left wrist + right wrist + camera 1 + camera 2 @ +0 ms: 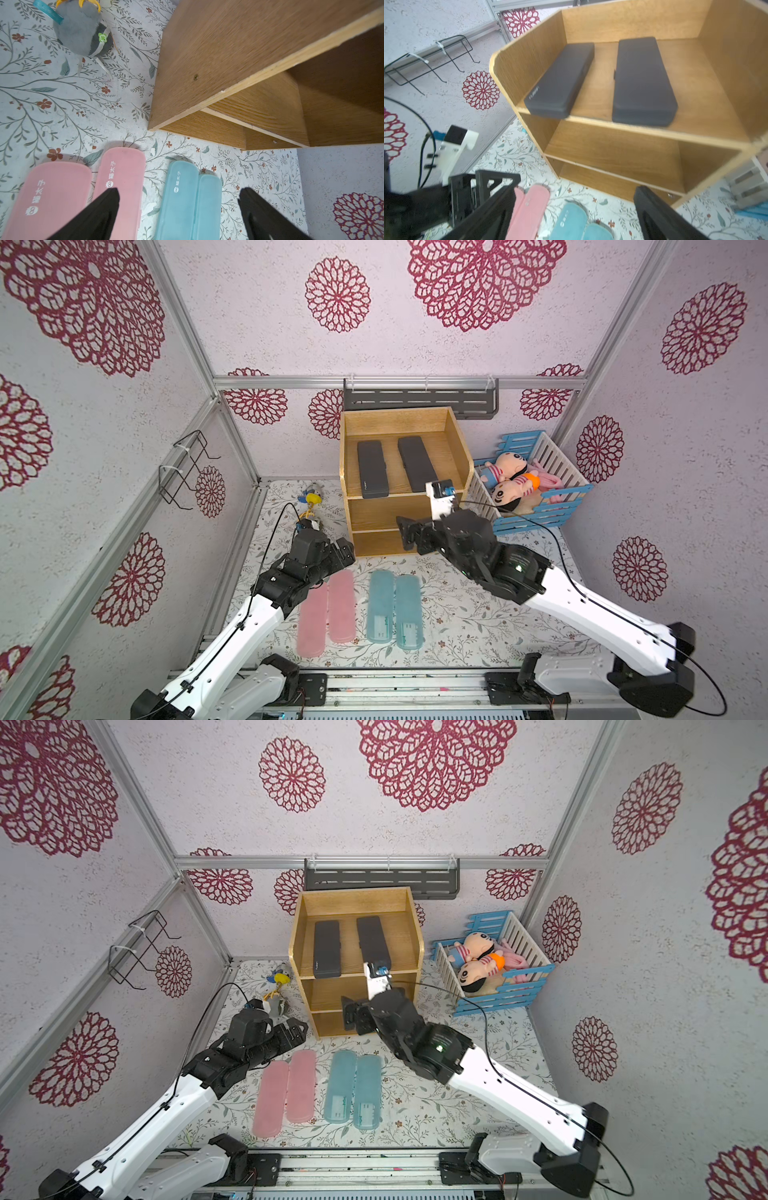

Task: Place the pencil cases on the shelf according to color
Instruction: Pick up the pencil case from the center of the board.

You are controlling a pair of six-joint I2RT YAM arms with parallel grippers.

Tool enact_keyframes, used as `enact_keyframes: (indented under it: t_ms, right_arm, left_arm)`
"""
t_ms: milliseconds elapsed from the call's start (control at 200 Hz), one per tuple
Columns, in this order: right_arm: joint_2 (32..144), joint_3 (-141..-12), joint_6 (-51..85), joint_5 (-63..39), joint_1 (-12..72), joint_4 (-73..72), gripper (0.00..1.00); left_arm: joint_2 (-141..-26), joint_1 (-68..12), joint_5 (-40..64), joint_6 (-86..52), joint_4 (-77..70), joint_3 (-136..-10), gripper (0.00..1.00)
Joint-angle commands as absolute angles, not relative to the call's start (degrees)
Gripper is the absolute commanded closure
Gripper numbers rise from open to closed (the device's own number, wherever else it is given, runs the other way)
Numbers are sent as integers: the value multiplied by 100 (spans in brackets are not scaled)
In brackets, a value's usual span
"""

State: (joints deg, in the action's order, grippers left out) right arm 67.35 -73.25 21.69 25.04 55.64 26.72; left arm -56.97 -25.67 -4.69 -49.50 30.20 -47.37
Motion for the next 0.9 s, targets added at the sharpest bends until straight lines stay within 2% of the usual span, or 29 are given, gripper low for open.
enact_keyframes:
  t_ms: [0,195,360,895]
  right_arm:
    - [6128,-6454,2807,2379,5635,2332,4]
    - [5371,-4828,3876,2298,5727,2703,4]
    - [5312,-3978,4424,2015,5770,2530,3]
    - [6819,-3564,5012,1801,6348,2087,1]
  left_arm:
    - [-5738,-2628,-677,-4843,2820,-4711,3]
    - [-5701,-2680,-1057,-4994,2817,-4534,3]
    - [-5649,-2676,-1087,-5246,2594,-4240,3]
    - [-6119,-2740,-868,-5551,2803,-4296,3]
